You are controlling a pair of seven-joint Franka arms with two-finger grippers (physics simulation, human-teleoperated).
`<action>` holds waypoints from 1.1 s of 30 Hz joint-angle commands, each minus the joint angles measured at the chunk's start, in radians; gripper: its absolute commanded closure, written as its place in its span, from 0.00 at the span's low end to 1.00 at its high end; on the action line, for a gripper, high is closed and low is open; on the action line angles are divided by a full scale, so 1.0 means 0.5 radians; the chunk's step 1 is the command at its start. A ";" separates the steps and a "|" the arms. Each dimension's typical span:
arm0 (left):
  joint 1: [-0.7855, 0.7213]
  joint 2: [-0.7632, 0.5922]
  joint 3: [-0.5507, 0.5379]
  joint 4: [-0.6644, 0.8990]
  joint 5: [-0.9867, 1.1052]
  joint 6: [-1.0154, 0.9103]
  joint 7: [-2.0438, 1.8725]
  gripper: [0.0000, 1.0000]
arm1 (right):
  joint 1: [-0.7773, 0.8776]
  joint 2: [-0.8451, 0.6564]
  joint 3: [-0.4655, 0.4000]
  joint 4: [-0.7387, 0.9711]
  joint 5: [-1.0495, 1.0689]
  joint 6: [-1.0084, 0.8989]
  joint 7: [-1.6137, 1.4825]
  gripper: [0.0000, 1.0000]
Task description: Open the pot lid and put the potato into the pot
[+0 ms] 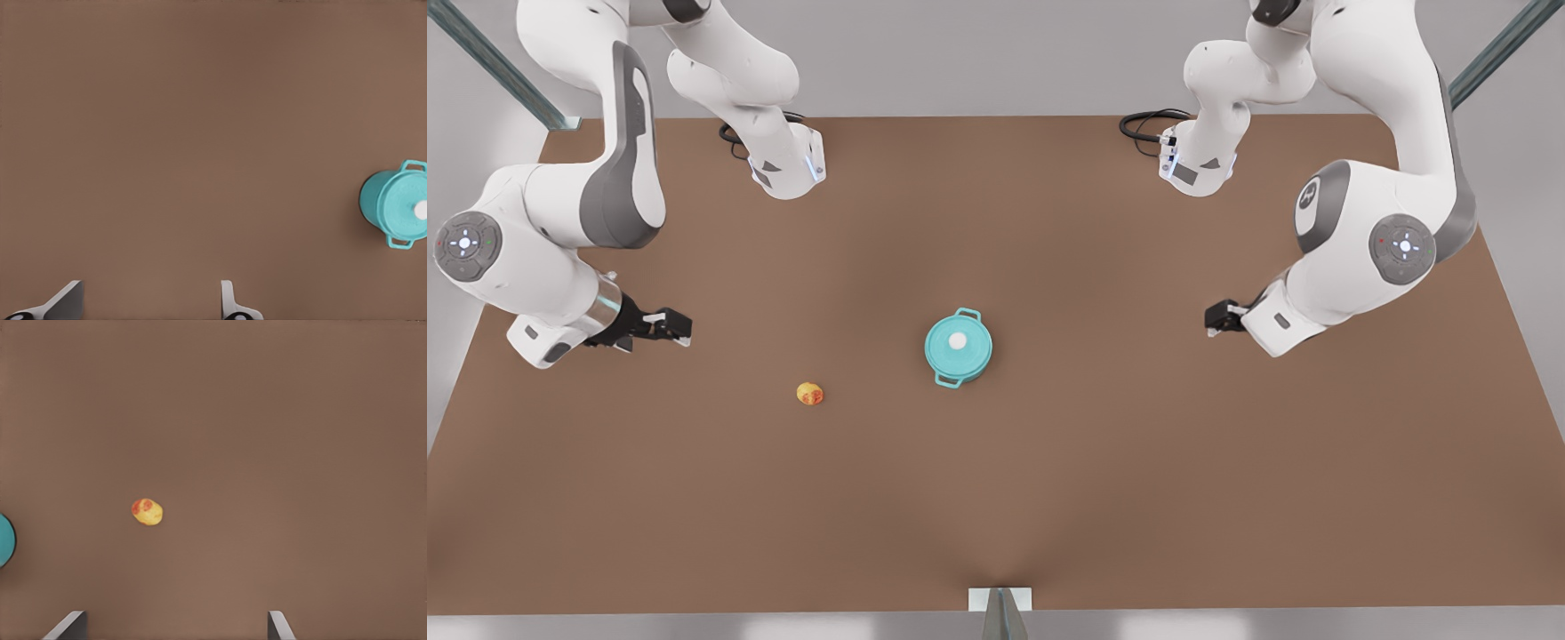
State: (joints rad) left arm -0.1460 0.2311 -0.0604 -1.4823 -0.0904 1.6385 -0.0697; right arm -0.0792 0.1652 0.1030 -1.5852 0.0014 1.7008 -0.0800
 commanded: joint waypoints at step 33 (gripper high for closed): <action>-1.466 1.388 0.029 0.703 0.411 0.951 -2.407 0.00 | 0.367 0.605 0.061 -0.735 -0.472 1.667 -1.076 0.00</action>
State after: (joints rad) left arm -0.8771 0.9243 -0.0460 -1.1268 0.1109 2.0962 -1.0272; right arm 0.1039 0.4713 0.1331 -1.9401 -0.2317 2.4416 -0.4278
